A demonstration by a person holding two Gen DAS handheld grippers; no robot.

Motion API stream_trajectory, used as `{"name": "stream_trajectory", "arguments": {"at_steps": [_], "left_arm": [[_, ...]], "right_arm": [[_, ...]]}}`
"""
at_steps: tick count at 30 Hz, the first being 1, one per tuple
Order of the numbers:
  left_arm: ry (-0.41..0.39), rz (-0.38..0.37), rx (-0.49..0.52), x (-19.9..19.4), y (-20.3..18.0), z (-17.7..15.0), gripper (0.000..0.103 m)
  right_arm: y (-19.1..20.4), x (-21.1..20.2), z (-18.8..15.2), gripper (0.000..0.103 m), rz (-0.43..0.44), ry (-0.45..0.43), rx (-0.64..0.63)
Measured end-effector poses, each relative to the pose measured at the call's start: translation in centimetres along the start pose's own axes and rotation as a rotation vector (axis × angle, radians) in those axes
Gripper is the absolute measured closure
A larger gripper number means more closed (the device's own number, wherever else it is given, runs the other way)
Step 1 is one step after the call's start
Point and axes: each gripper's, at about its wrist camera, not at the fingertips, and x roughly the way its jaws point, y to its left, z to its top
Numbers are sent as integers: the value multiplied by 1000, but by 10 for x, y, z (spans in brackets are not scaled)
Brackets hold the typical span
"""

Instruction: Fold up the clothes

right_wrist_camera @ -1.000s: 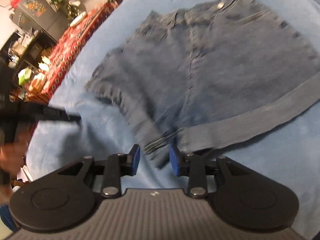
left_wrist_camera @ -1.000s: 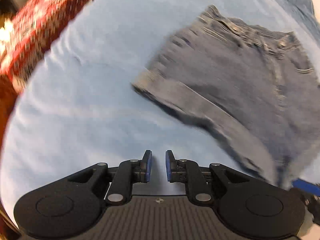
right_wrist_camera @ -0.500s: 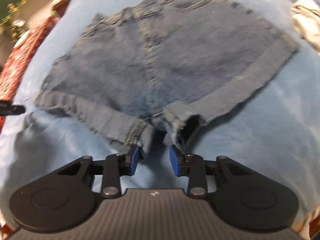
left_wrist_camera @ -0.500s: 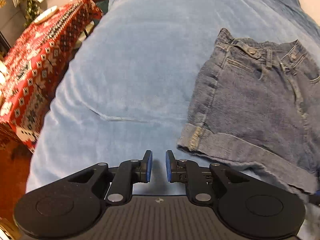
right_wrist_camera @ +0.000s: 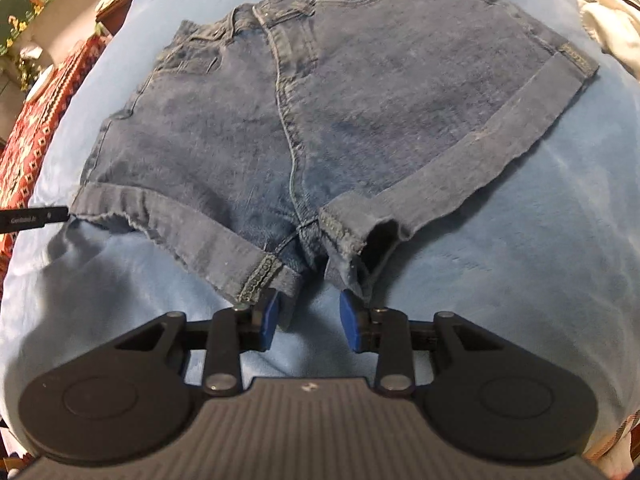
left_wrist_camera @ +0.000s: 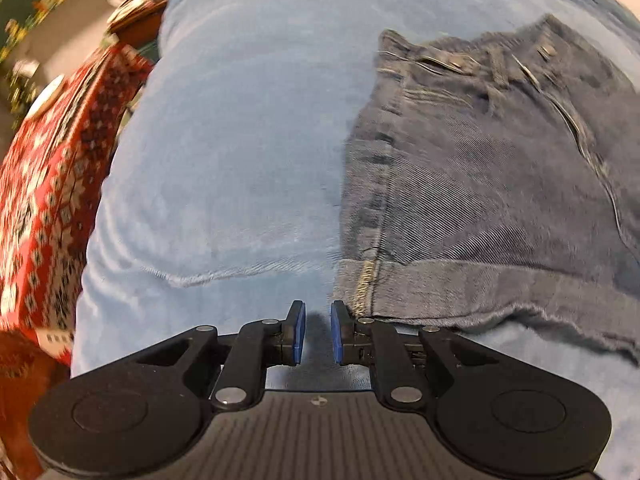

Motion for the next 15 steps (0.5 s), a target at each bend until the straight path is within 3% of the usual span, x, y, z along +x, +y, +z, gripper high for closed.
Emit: {"name": "stream_trajectory", "arguments": {"at_steps": [10, 15], "left_arm": [[-6, 19, 199, 5, -20, -8, 90], [-43, 23, 85, 3, -12, 3, 90]], "right_arm": [[5, 8, 2, 66, 8, 24, -8], [5, 7, 2, 66, 14, 13, 6]]}}
